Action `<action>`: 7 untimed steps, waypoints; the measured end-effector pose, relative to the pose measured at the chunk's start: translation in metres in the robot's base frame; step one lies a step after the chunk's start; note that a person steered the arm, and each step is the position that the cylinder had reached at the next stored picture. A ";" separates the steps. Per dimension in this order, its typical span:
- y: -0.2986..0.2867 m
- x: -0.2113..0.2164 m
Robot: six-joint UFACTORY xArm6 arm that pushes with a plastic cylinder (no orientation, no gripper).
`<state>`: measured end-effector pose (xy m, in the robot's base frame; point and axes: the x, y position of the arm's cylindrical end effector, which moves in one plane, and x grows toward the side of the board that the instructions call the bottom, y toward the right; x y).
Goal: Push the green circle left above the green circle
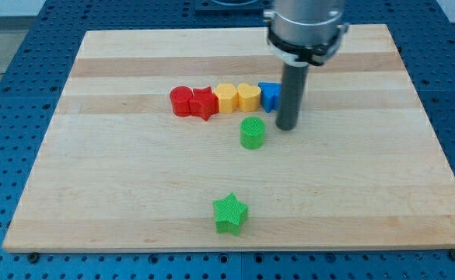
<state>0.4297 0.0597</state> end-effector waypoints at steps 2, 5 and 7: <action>-0.053 0.036; -0.092 0.089; 0.036 0.069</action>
<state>0.4984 0.0961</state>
